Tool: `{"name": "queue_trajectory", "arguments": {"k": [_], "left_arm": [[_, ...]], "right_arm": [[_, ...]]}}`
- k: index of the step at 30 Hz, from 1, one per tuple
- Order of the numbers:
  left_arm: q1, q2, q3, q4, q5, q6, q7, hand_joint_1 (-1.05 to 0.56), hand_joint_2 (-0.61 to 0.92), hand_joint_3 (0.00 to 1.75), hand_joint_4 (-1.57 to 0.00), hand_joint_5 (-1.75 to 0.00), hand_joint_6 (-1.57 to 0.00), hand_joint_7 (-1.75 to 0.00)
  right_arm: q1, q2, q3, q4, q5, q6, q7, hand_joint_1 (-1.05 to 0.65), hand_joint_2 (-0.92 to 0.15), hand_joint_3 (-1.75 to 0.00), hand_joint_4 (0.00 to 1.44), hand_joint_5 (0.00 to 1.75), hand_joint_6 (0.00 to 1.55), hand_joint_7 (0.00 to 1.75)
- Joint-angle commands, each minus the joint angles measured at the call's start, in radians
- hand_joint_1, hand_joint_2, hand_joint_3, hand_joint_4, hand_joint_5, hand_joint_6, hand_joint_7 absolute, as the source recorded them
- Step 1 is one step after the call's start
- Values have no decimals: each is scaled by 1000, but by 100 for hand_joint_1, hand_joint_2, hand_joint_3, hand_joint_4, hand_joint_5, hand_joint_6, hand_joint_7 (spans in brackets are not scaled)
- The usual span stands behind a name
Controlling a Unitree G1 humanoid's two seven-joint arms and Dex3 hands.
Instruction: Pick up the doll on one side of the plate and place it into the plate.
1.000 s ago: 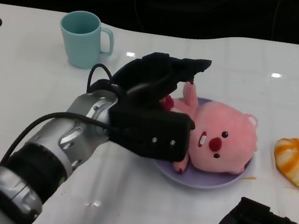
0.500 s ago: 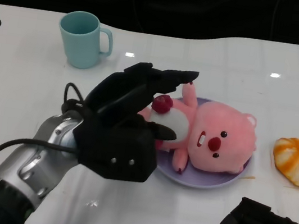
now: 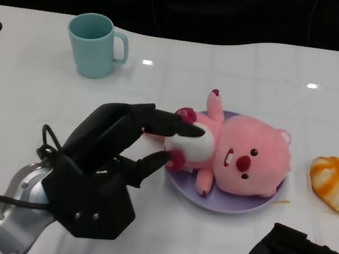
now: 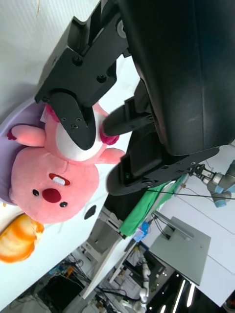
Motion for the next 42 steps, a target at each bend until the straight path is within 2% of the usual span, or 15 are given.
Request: {"name": "queue_trajectory", "arguments": {"k": [1, 3, 4, 5, 6, 8, 11, 16, 20, 25, 29, 36, 42], "left_arm": [[45, 36, 23, -43, -26, -1, -35, 1, 32, 132, -83, -109, -116, -29], [70, 42, 30, -66, -28, 2, -39, 3, 29, 138, -86, -127, -114, -50], [82, 43, 34, -81, -25, 10, -40, 3, 29, 139, -85, -135, -110, -65], [97, 43, 37, -99, -23, 22, -42, 4, 28, 141, -84, -144, -103, -86], [111, 42, 41, -116, -23, 35, -44, 4, 30, 139, -83, -148, -98, -97], [137, 41, 46, -145, -29, 55, -51, 3, 31, 139, -81, -154, -93, -115], [183, 40, 49, -190, -57, 88, -80, 2, 32, 142, -81, -156, -88, -128], [245, 38, 55, -253, -119, 156, -132, -3, 32, 149, -81, -158, -84, -136], [313, 38, 63, -333, -169, 270, -177, -3, 29, 153, -89, -165, -84, -145], [365, 50, 72, -376, -176, 316, -199, -3, 26, 158, -90, -174, -83, -154], [419, 66, 82, -449, -184, 409, -229, -6, 32, 152, -92, -175, -79, -162], [495, 42, 97, -578, -241, 619, -250, -1, 44, 139, -86, -175, -71, -171], [518, 63, 84, -628, -240, 690, -260, -1, 42, 142, -81, -175, -69, -172]], "right_arm": [[1, -4, -5, -17, 4, 18, -5, -5, -70, -104, 62, 175, 54, 146], [1, -5, -5, -21, 4, 21, -5, -5, -70, -104, 62, 175, 54, 146], [1, -7, -5, -20, 2, 14, -2, -5, -70, -104, 62, 175, 54, 146], [0, -8, -5, -20, 2, 12, -1, -5, -70, -104, 62, 175, 54, 146], [0, -10, -6, -20, 1, 11, 0, -5, -70, -104, 62, 175, 54, 146], [0, -12, -7, -22, 2, 10, 2, -4, -70, -104, 62, 175, 54, 147], [0, -12, -8, -24, 4, 10, 4, -5, -69, -105, 62, 175, 54, 147], [-4, -13, -6, -23, 0, 10, 6, -5, -68, -106, 63, 175, 54, 148], [-13, -8, -2, -18, -4, 13, 1, -5, -68, -108, 63, 175, 54, 148], [-19, -6, 3, -21, -12, 15, -4, -3, -67, -109, 63, 175, 53, 148], [-22, -2, 2, -21, -8, 15, -7, -1, -67, -110, 63, 175, 53, 148], [-22, -10, -6, -15, -1, 2, 4, 0, -67, -111, 62, 175, 53, 148], [-16, -14, -24, -14, 7, 5, 12, 0, -67, -109, 61, 175, 52, 148]]}}
